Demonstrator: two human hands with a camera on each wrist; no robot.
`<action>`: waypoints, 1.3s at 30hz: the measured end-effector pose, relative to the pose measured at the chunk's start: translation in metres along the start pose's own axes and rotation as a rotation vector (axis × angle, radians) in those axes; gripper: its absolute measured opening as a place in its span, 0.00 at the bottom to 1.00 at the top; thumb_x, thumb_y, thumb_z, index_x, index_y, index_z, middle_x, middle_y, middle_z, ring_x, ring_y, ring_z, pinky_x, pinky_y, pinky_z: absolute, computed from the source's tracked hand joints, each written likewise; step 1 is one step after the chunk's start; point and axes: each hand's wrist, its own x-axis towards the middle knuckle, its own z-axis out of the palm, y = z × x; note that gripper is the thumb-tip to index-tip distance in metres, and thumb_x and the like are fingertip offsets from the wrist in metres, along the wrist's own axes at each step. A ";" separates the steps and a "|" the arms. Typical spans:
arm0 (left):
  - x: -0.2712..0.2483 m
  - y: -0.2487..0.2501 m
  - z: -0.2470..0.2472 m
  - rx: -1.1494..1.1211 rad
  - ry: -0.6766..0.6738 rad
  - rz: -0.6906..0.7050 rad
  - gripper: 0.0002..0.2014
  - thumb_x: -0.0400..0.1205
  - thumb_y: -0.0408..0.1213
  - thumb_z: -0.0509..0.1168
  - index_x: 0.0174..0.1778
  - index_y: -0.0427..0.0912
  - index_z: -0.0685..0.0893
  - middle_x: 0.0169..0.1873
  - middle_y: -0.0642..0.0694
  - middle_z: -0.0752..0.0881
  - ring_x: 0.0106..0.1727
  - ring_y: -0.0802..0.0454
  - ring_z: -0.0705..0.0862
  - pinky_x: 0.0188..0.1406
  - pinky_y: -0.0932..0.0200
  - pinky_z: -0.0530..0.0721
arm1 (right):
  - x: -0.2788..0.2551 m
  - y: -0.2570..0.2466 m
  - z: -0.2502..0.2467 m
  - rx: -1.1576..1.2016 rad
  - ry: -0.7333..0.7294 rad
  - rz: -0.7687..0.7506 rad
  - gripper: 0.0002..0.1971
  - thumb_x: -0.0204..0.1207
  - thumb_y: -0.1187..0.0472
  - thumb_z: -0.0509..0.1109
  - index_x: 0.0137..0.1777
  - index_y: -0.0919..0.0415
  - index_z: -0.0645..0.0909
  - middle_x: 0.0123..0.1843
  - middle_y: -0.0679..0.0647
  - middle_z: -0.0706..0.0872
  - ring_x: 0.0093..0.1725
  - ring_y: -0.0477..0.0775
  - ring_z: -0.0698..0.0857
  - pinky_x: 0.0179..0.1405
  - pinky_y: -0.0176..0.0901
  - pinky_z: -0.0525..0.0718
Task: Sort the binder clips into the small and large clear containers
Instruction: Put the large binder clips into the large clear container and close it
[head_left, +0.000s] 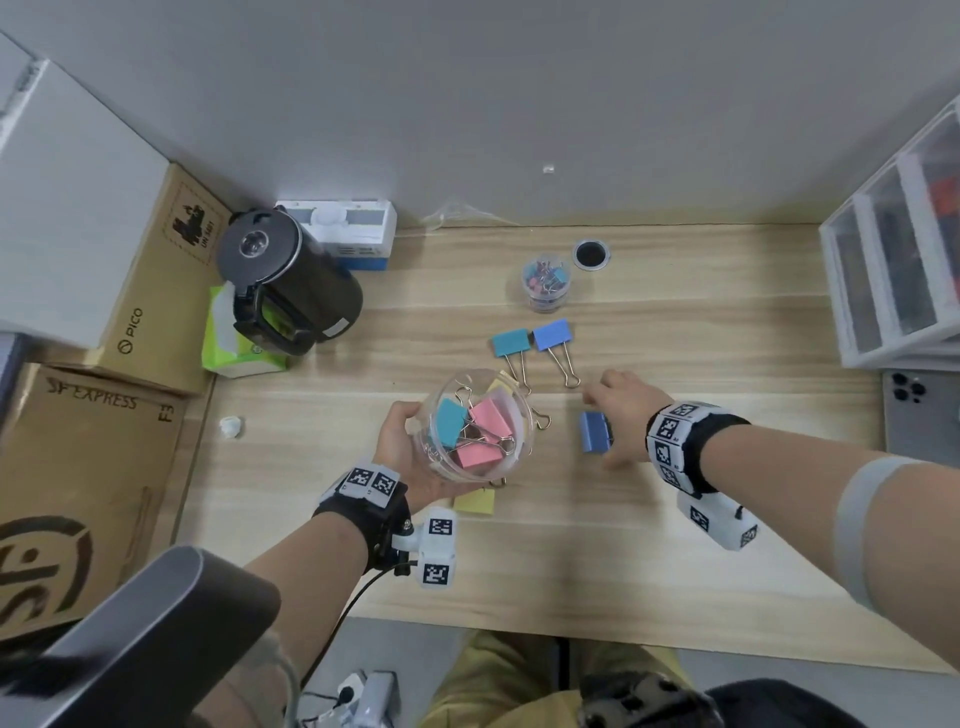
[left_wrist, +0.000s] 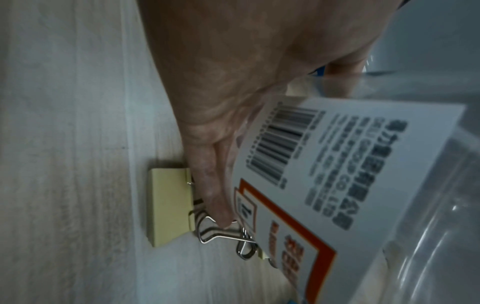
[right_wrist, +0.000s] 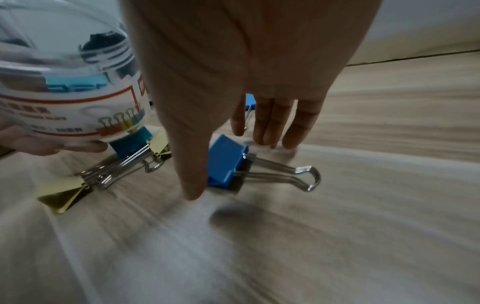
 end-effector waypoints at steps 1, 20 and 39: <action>0.002 0.001 -0.004 0.008 -0.004 0.003 0.32 0.83 0.54 0.52 0.74 0.33 0.79 0.65 0.26 0.84 0.61 0.29 0.84 0.36 0.32 0.91 | 0.001 -0.001 0.003 -0.018 0.033 0.002 0.38 0.60 0.46 0.83 0.68 0.54 0.72 0.65 0.54 0.73 0.64 0.56 0.73 0.54 0.47 0.81; 0.020 0.041 -0.037 0.060 0.026 0.036 0.35 0.80 0.57 0.56 0.77 0.36 0.79 0.70 0.29 0.84 0.73 0.29 0.81 0.61 0.32 0.86 | 0.060 -0.033 -0.048 0.448 0.223 0.324 0.27 0.73 0.45 0.72 0.61 0.62 0.69 0.48 0.54 0.80 0.44 0.60 0.82 0.38 0.46 0.77; 0.035 0.046 -0.051 -0.021 0.019 0.021 0.34 0.80 0.56 0.56 0.77 0.36 0.78 0.69 0.28 0.84 0.71 0.28 0.82 0.56 0.30 0.88 | 0.089 -0.039 -0.048 0.298 0.308 0.472 0.26 0.74 0.39 0.68 0.60 0.62 0.75 0.55 0.59 0.79 0.44 0.60 0.79 0.40 0.47 0.74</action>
